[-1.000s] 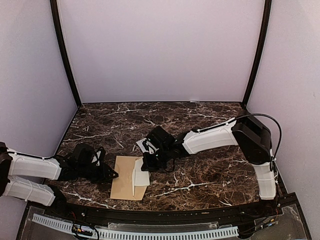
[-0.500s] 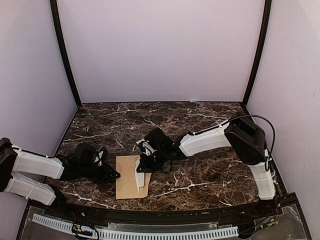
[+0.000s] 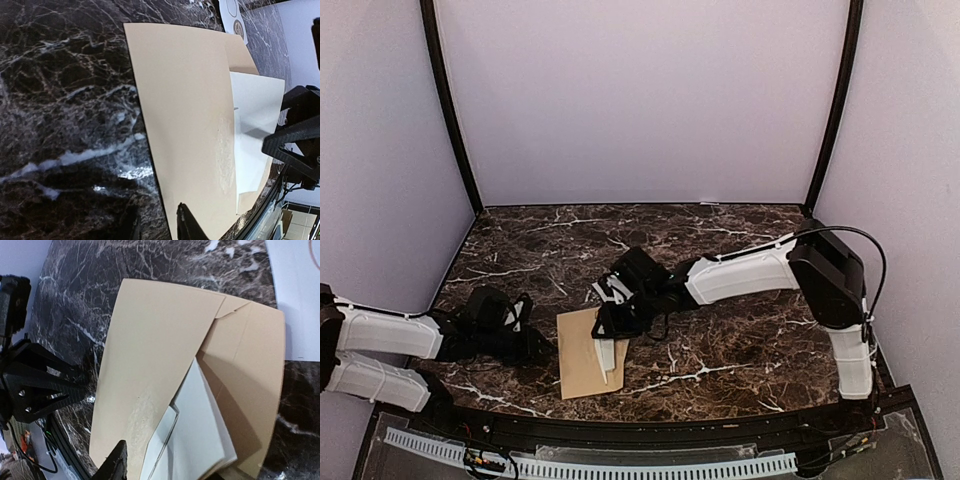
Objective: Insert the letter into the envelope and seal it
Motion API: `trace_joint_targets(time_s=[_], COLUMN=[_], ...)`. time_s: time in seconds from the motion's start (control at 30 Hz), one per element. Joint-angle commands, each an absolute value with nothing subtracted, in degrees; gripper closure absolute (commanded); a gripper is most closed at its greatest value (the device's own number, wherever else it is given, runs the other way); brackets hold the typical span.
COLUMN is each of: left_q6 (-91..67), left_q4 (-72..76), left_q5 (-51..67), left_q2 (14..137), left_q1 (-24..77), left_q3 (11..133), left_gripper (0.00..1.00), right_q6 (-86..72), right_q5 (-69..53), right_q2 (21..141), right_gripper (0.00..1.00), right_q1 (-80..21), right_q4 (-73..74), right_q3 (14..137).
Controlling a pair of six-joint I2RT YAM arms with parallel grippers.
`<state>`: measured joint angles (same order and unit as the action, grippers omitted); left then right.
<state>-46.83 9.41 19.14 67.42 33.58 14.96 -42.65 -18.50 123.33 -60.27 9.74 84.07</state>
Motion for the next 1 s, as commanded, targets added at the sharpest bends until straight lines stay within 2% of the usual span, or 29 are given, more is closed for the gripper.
trace_joint_targets(time_s=[0.0, 0.1, 0.23, 0.57, 0.97], left_q6=[-45.6, -45.2, -44.7, -41.7, -39.1], left_q4=[2.7, 1.7, 2.5, 3.8, 3.9], left_q5=[15.7, 15.3, 15.9, 14.6, 13.6], left_q2=[63.8, 62.5, 62.7, 69.9, 74.8], left_q1=[33.4, 33.3, 33.2, 32.7, 31.4], left_q3=[15.9, 16.5, 18.1, 22.2, 24.3], left_gripper=[0.73, 0.66, 0.61, 0.60, 0.63], right_q6=[-39.8, -38.8, -38.8, -39.0, -40.1], right_q5=[-12.7, -10.6, -8.3, -9.8, -6.9], right_q2=[117.1, 115.6, 114.2, 116.3, 123.4], right_gripper=[0.57, 0.50, 0.49, 0.61, 0.68], right_q1=[-60.6, -60.6, -60.8, -61.0, -60.8], right_q4=[15.3, 17.7, 18.9, 17.4, 20.3], right_q3=[84.9, 84.7, 83.6, 84.3, 89.3])
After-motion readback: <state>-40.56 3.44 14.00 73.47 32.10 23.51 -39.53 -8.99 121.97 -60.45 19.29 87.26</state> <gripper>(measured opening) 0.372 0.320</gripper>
